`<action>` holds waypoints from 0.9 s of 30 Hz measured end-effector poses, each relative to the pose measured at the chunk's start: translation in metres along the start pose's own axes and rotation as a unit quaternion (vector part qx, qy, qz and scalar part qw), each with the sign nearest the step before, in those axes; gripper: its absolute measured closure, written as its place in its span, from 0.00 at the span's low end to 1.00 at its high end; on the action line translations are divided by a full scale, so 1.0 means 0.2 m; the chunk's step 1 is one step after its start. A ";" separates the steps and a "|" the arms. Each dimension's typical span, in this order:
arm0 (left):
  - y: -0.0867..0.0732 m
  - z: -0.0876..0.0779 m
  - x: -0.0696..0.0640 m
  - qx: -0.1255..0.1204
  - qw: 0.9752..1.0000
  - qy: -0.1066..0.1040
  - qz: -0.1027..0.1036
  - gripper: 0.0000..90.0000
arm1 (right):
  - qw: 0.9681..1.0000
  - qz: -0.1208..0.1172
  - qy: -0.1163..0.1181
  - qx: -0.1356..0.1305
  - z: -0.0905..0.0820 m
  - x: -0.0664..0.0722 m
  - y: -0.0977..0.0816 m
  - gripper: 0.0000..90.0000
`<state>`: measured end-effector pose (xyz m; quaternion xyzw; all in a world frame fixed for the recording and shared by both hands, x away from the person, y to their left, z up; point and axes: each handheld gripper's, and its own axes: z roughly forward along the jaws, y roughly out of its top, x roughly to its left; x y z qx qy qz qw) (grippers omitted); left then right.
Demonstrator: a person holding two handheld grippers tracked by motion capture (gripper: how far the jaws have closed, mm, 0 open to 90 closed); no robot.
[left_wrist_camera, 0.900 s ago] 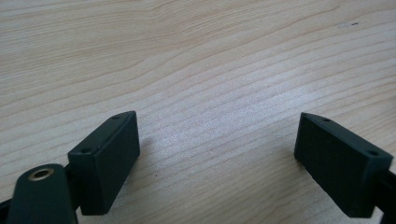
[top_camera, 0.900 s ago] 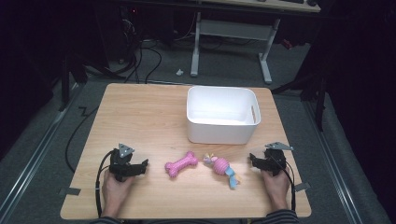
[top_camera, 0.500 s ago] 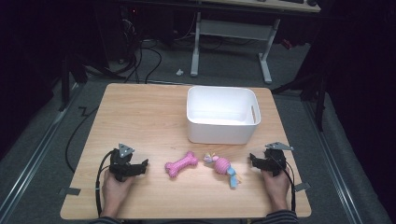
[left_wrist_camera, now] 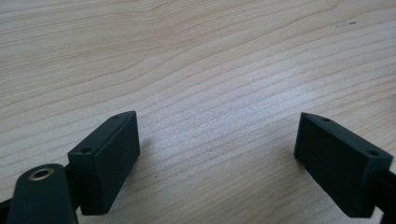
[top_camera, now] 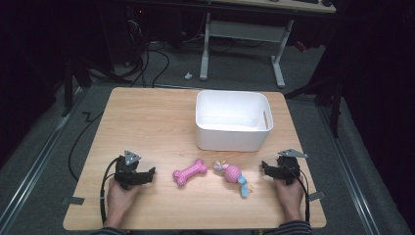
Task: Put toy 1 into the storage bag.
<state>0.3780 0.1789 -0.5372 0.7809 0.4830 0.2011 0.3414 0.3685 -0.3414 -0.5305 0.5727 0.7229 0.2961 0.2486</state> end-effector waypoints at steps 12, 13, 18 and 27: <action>0.01 -0.01 -0.01 0.000 1.000 -0.011 -0.002 0.19 | 1.000 -0.001 0.000 -0.001 0.00 0.00 0.00 0.25; 0.01 -0.01 -0.01 -0.001 1.000 -0.015 -0.005 0.20 | 1.000 -0.001 0.001 -0.001 0.00 0.00 0.00 0.25; 0.02 -0.01 0.00 -0.003 0.999 -0.034 -0.015 0.23 | 1.000 -0.001 0.001 -0.001 0.00 0.00 0.00 0.26; 0.03 -0.05 -0.01 -0.014 0.999 -0.049 -0.017 0.23 | 1.000 -0.001 0.001 -0.001 0.00 0.00 0.00 0.26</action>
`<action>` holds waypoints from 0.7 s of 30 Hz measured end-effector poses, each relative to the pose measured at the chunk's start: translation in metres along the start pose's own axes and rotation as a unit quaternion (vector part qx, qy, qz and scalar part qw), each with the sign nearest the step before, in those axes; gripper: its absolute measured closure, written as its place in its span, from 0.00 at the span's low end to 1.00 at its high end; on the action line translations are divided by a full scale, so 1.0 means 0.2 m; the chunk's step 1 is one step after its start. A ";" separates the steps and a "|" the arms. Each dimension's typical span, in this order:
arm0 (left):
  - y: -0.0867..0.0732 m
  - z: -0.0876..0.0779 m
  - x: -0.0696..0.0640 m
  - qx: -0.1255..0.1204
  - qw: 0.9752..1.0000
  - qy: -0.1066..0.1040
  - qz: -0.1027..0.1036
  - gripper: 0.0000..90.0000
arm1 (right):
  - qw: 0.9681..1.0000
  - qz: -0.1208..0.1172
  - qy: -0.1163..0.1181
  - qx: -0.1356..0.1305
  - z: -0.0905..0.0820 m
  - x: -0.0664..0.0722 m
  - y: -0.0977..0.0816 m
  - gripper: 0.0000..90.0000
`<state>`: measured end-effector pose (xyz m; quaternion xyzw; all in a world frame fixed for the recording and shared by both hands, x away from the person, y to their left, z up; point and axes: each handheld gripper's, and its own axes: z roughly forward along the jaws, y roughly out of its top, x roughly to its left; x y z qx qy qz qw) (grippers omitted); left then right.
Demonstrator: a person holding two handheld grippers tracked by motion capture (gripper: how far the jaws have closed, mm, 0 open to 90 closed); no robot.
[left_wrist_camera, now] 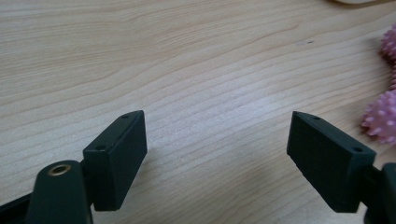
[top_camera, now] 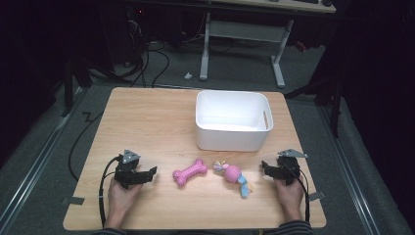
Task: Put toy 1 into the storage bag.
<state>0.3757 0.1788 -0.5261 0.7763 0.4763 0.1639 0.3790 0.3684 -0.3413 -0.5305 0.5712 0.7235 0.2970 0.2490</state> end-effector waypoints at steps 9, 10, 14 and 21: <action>0.04 -0.04 -0.04 0.000 1.000 -0.019 0.011 0.22 | 1.000 0.000 0.001 0.000 0.00 0.00 0.00 0.26; 0.04 -0.04 -0.04 0.000 1.000 -0.021 0.011 0.22 | 1.000 0.000 0.001 0.000 0.00 0.00 0.00 0.26; 0.05 -0.05 -0.05 0.006 1.000 -0.025 0.014 0.21 | 1.000 0.000 0.001 0.000 0.00 0.00 0.00 0.26; 0.09 -0.06 -0.10 0.005 0.999 -0.035 0.031 0.21 | 1.000 0.000 0.002 0.000 0.00 0.00 0.00 0.27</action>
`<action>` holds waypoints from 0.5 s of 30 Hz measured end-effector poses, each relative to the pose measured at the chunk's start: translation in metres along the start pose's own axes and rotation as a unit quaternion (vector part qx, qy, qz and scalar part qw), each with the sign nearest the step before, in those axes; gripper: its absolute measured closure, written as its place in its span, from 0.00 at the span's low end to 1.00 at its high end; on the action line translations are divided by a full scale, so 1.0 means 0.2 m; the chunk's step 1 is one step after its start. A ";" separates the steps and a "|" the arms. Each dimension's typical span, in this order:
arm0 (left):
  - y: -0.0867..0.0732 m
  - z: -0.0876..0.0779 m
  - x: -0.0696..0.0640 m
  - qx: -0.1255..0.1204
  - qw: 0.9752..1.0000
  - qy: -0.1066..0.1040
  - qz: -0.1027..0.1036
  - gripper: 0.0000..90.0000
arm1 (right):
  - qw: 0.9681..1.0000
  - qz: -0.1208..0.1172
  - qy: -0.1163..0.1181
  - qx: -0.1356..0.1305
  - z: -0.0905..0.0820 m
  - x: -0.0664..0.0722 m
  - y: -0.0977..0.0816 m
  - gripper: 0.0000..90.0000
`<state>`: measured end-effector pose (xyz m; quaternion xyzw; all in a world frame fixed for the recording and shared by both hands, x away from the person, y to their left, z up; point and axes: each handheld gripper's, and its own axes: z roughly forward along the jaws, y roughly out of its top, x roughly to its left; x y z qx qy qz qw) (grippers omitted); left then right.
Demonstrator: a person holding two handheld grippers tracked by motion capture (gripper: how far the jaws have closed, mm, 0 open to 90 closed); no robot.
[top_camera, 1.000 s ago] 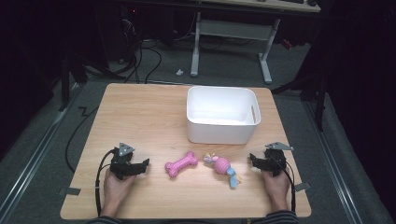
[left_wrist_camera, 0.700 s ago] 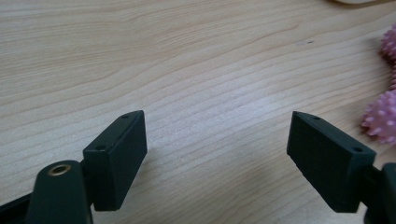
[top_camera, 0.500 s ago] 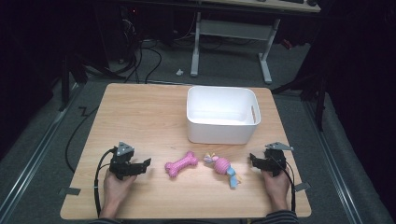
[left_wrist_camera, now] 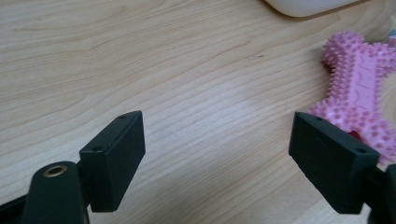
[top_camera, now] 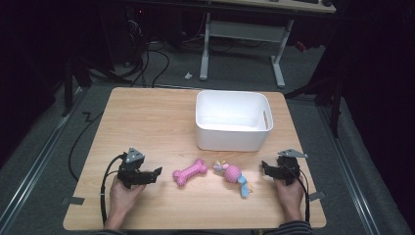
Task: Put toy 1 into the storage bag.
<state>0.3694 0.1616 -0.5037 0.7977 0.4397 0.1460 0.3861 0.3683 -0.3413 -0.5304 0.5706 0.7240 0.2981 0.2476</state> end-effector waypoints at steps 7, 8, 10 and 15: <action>0.06 0.01 -0.06 0.007 1.000 -0.009 0.030 0.21 | 1.000 0.000 0.000 0.000 0.00 0.00 0.00 0.27; 0.06 0.01 -0.07 0.010 0.999 -0.010 0.035 0.21 | 1.000 0.000 0.000 0.000 0.00 0.00 0.00 0.27; 0.08 0.01 -0.09 0.014 0.999 -0.010 0.044 0.21 | 1.000 -0.001 0.000 0.000 0.00 0.00 0.00 0.27; 0.11 0.01 -0.13 0.024 0.998 -0.026 0.054 0.25 | 1.000 0.000 0.000 0.000 0.00 0.00 0.00 0.27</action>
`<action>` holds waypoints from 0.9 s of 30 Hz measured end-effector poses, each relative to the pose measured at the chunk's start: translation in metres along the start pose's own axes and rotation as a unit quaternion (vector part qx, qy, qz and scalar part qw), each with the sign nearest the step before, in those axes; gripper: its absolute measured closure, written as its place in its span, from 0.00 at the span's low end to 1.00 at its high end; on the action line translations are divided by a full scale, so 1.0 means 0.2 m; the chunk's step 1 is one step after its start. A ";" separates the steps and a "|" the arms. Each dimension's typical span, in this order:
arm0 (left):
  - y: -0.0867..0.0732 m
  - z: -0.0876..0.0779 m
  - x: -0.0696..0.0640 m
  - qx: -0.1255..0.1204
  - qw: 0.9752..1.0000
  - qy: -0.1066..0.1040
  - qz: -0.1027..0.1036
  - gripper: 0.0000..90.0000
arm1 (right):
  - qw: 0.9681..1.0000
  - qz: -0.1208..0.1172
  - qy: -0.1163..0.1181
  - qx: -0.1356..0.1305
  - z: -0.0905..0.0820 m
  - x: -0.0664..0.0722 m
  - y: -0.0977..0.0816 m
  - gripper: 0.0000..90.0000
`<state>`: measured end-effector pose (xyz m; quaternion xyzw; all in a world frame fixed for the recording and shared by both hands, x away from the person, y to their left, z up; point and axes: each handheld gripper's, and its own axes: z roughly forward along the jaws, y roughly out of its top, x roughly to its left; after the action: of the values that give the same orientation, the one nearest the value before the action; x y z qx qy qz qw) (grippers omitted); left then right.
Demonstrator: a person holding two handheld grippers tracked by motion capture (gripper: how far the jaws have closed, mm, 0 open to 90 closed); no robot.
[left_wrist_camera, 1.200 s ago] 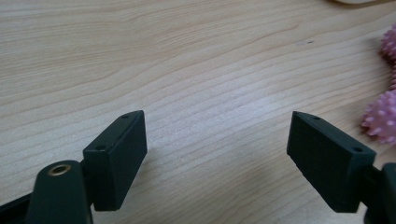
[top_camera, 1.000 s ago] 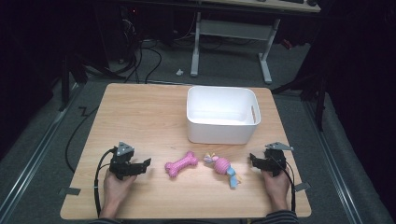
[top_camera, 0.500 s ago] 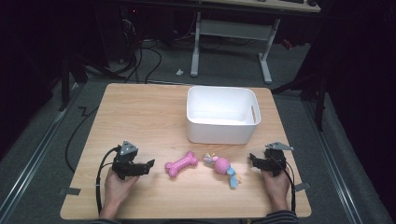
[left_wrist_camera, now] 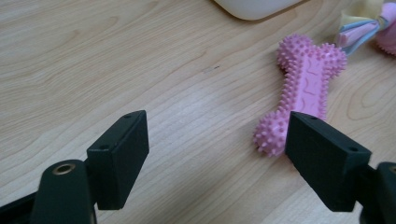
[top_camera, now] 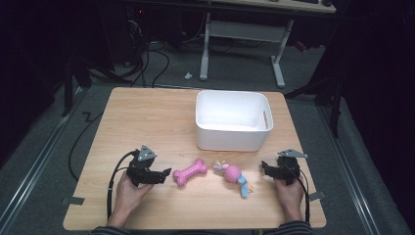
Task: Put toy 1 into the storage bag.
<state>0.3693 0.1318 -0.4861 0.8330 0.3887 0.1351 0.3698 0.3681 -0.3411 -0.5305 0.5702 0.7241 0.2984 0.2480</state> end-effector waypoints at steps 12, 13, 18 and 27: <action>0.08 0.08 -0.10 0.030 0.998 -0.016 0.052 0.30 | 1.000 -0.001 0.000 0.000 0.00 0.00 0.00 0.27; 0.10 0.09 -0.11 0.032 0.998 -0.018 0.056 0.31 | 1.000 -0.001 0.000 0.000 0.00 0.00 0.00 0.27; 0.15 0.13 -0.16 0.043 0.996 -0.038 0.074 0.34 | 1.000 -0.001 0.000 0.000 0.00 0.00 0.00 0.27; 0.23 0.20 -0.21 0.075 0.991 -0.054 0.095 0.37 | 1.000 -0.001 0.000 0.000 0.00 0.00 0.00 0.27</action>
<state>0.3867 0.0604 -0.4788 0.8973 0.2968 0.0953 0.3126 0.3679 -0.3411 -0.5305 0.5693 0.7247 0.2985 0.2482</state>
